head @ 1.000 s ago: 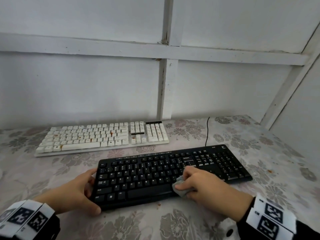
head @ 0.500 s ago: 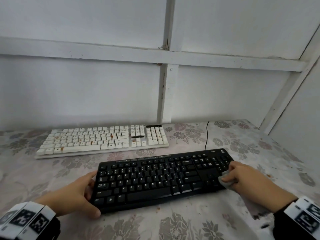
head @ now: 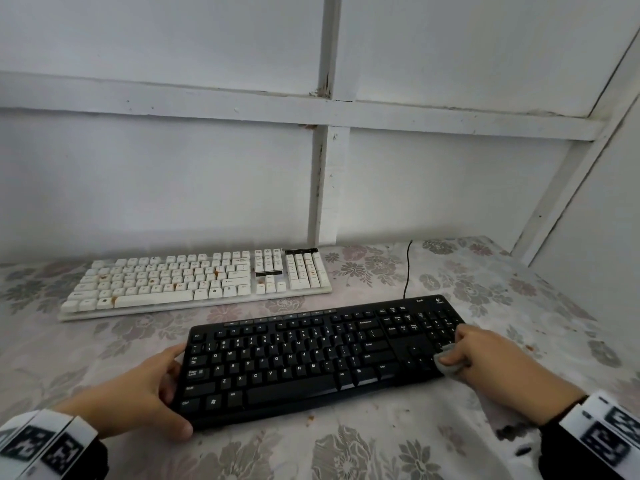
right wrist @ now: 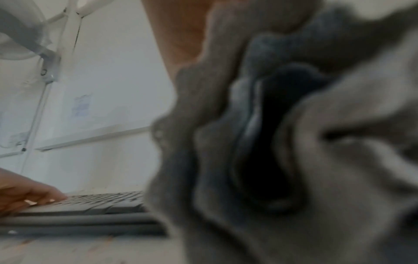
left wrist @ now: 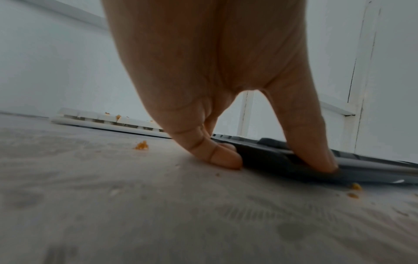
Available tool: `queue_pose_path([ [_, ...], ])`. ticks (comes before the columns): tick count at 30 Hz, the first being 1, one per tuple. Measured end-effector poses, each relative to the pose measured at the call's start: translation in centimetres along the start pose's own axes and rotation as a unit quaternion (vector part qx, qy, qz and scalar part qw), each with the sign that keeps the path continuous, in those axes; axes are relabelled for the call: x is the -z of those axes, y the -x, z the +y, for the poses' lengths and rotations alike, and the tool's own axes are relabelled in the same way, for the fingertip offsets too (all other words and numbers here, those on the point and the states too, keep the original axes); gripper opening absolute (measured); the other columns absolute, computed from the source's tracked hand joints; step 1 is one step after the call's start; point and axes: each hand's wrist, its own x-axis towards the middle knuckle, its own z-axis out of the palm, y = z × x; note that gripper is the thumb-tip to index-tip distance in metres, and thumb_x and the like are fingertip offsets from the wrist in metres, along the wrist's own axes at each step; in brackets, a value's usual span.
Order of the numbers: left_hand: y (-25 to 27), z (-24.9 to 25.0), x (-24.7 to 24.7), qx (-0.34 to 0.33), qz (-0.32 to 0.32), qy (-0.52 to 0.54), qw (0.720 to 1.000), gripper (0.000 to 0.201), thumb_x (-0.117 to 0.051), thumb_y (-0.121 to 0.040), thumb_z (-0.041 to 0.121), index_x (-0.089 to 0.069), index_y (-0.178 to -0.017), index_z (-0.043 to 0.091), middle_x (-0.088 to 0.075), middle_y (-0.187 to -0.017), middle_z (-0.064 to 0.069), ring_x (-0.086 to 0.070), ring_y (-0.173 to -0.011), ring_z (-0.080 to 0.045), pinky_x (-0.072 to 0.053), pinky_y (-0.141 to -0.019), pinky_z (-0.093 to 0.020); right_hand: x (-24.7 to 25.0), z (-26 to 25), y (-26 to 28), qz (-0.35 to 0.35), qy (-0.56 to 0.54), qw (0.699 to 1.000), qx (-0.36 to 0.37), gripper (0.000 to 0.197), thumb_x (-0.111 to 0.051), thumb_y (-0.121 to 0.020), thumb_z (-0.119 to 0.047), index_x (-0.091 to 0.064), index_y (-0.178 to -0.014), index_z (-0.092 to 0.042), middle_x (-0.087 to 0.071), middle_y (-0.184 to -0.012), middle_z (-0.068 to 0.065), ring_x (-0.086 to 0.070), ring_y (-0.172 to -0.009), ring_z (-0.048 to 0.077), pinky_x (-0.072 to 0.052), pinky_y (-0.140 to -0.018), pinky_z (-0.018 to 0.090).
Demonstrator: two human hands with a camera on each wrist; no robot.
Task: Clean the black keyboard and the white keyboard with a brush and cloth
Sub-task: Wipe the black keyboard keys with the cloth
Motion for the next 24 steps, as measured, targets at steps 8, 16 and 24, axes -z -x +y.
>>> queue_pose_path([
  [8, 0.3, 0.1, 0.2, -0.018, -0.009, 0.02, 1.0, 0.13, -0.087, 0.0, 0.049, -0.031, -0.117, 0.041, -0.052, -0.105, -0.005, -0.054, -0.073, -0.017, -0.047, -0.061, -0.02, -0.1, -1.6, 0.4, -0.005, -0.052, 0.994, 0.098, 0.022, -0.057, -0.091, -0.036, -0.071, -0.091, -0.019, -0.046, -0.091, -0.011, -0.051, -0.083, 0.004, -0.036, -0.071, 0.016],
  [16, 0.2, -0.1, 0.1, -0.015, -0.001, 0.02, 1.0, 0.14, -0.087, 0.001, 0.047, -0.03, -0.126, 0.035, -0.051, -0.099, -0.007, -0.051, -0.069, -0.016, -0.045, -0.06, -0.021, 0.4, 0.6, 0.3, 0.022, 0.021, 0.999, 0.038, 0.024, -0.051, -0.094, -0.029, -0.063, -0.085, -0.01, -0.035, -0.081, -0.008, -0.037, -0.066, 0.002, -0.032, -0.063, 0.013],
  [24, 0.1, -0.3, 0.1, -0.013, 0.001, 0.027, 1.0, 0.125, -0.089, 0.003, 0.044, -0.04, -0.112, 0.037, -0.051, -0.102, -0.008, -0.051, -0.067, -0.018, -0.048, -0.061, -0.025, -0.2, 2.0, 0.0, -0.002, -0.013, 1.0, 0.005, 0.011, -0.062, -0.087, -0.029, -0.072, -0.089, -0.025, -0.039, -0.082, -0.01, -0.042, -0.072, 0.001, -0.03, -0.06, 0.015],
])
